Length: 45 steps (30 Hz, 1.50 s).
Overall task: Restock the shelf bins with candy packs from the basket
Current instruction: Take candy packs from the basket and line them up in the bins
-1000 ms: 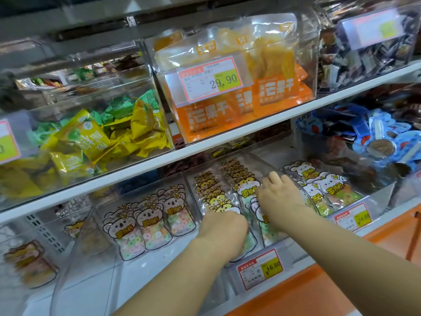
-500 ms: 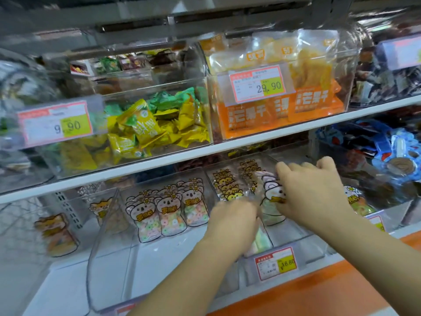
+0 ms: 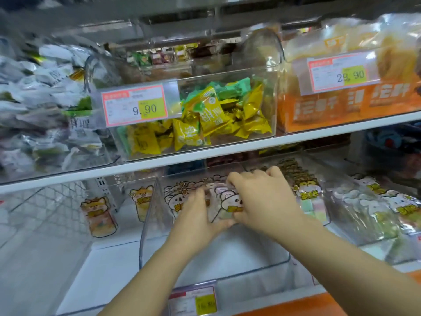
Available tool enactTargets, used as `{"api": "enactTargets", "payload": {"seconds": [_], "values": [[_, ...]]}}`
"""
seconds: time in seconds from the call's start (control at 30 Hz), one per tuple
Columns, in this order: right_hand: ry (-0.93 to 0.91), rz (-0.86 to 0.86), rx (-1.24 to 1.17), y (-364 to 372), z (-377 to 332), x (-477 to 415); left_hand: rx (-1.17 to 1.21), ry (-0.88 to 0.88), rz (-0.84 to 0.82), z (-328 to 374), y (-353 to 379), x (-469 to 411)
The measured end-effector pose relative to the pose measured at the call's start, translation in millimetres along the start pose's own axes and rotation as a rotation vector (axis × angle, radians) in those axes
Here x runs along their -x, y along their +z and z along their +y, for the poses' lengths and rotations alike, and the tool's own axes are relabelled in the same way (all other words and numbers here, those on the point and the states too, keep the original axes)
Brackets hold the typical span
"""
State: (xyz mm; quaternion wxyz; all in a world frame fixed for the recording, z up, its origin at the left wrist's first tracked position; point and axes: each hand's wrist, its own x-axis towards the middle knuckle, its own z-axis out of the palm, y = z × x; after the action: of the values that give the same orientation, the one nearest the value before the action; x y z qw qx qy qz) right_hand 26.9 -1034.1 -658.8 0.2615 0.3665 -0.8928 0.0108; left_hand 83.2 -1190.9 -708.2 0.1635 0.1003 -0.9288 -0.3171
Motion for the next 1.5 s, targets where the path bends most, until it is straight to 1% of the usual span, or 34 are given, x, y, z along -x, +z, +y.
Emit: {"api": "enactTargets", "payload": {"seconds": [0.03, 0.1, 0.17, 0.23, 0.27, 0.37, 0.43, 0.47, 0.57, 0.63, 0.7, 0.77, 0.87, 0.9, 0.97, 1.03, 1.1, 1.2, 1.33, 1.37, 1.43, 1.5], "values": [[0.009, -0.094, -0.018, 9.5, -3.3, -5.9, 0.016, -0.081, -0.104, -4.7, 3.3, -3.3], [0.023, -0.216, -0.009, 30.5, -7.4, -14.5, 0.064, -0.155, -0.256, -13.4, 15.4, -13.0], [0.027, -0.248, 0.046, 48.9, -9.0, -21.0, 0.072, -0.176, -0.343, -17.2, 28.6, -24.7], [0.038, -0.222, 0.097, 62.5, -8.2, -28.2, 0.179, -0.174, -0.328, -24.9, 43.1, -38.5], [0.043, -0.206, 0.117, 67.7, -7.7, -31.7, 0.224, -0.185, -0.291, -29.3, 50.2, -44.9], [0.040, -0.165, 0.159, 78.4, -7.8, -39.6, 0.296, -0.226, -0.237, -44.7, 66.7, -56.6], [0.015, -0.185, 0.152, 81.7, -8.5, -39.9, 0.338, -0.252, -0.232, -59.5, 76.8, -62.4], [0.001, -0.208, 0.136, 82.1, -9.2, -38.7, 0.369, -0.263, -0.241, -68.0, 81.0, -65.2], [-0.029, -0.285, 0.010, 82.1, -12.1, -37.4, 0.310, -0.263, -0.295, -49.4, 56.0, -48.6], [-0.033, -0.320, -0.110, 85.2, -15.2, -40.4, 0.313, -0.333, -0.319, -51.6, 47.1, -39.0], [-0.039, -0.311, -0.191, 91.2, -20.2, -45.7, 0.338, -0.413, -0.291, -57.5, 39.7, -29.8], [-0.040, -0.319, -0.233, 95.9, -25.3, -49.8, 0.370, -0.459, -0.204, -63.6, 38.1, -28.3], [0.009, -0.368, -0.264, 98.8, -25.0, -51.6, 0.315, -0.456, -0.138, -67.5, 38.8, -28.0], [0.020, -0.385, -0.277, 99.0, -22.8, -51.2, 0.287, -0.456, -0.137, -68.1, 39.1, -26.9], [0.043, -0.418, -0.358, 98.9, -17.7, -50.8, 0.136, -0.446, -0.157, -68.5, 36.3, -23.2], [0.082, -0.445, -0.449, 100.9, -13.4, -52.6, 0.005, -0.467, -0.129, -71.9, 32.8, -21.8], [0.104, -0.448, -0.424, 106.3, -11.5, -55.5, -0.009, -0.515, -0.075, -75.7, 29.6, -22.5], [0.170, -0.394, -0.355, 113.3, -9.8, -54.1, 0.011, -0.629, 0.041, -82.1, 28.4, -25.4], [0.258, -0.383, -0.294, 111.2, -9.6, -48.0, 0.036, -0.697, 0.186, -84.5, 35.3, -27.5], [0.266, -0.385, -0.298, 109.7, -9.8, -47.2, 0.017, -0.671, 0.207, -81.7, 37.1, -26.6], [0.261, -0.408, -0.344, 109.2, -10.2, -47.3, -0.095, -0.575, 0.216, -74.9, 37.7, -23.8], [0.247, -0.431, -0.423, 112.4, -13.4, -48.5, -0.355, -0.458, 0.202, -69.1, 35.8, -23.2]]}}
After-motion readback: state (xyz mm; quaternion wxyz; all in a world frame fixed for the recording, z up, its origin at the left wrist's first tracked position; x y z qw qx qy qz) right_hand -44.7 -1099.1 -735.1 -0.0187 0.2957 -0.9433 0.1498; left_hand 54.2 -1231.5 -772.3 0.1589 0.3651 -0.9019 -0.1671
